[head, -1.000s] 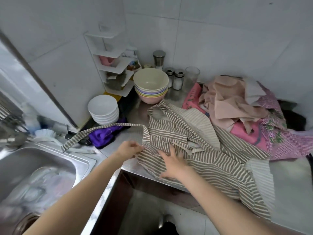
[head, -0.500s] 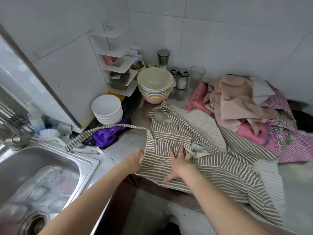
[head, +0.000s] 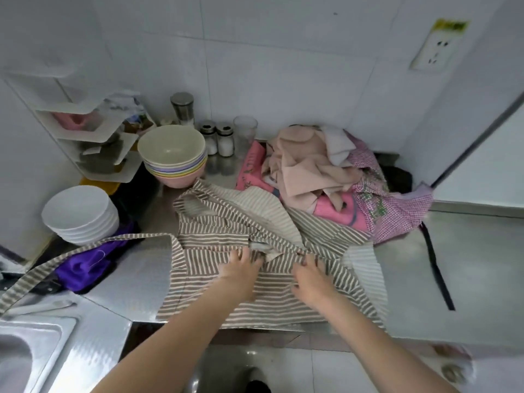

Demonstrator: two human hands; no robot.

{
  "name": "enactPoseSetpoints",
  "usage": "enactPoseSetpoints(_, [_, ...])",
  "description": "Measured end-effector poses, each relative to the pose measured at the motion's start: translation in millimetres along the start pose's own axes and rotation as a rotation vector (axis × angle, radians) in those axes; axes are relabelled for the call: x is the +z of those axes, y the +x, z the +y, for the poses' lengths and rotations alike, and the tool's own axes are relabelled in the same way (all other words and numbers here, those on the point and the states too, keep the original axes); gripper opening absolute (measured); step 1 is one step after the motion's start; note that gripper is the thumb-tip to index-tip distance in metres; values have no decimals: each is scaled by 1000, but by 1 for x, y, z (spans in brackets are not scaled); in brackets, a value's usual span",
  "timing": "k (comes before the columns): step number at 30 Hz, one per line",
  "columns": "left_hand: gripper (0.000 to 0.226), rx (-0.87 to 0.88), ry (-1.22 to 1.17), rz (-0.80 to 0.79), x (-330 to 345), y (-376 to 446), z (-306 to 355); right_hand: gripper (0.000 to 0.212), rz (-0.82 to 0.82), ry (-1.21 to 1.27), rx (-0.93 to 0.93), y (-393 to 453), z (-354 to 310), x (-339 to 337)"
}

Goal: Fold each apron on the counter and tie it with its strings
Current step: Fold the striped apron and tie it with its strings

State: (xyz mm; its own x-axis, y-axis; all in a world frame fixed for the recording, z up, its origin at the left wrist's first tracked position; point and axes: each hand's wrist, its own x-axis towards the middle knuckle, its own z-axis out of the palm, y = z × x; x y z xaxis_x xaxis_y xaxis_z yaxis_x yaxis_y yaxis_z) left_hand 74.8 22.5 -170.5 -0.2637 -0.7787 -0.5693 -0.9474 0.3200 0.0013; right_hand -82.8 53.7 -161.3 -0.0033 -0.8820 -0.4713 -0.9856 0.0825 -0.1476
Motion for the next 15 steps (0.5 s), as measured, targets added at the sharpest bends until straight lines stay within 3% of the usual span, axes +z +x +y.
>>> enactPoseSetpoints(5, [115,-34,129,-156,8,20,20,67,61,17,155,-5,36,5])
enactPoseSetpoints(8, [121,-22,230,-156,9,25,20,74,-46,102,233,2,52,3])
enactPoseSetpoints(12, [122,40,257,-149,-1,18,14,68,-116,31,251,8,64,-11])
enactPoseSetpoints(15, [115,131,163,-137,-12,22,-8,41,153,-4,232,17,47,-27])
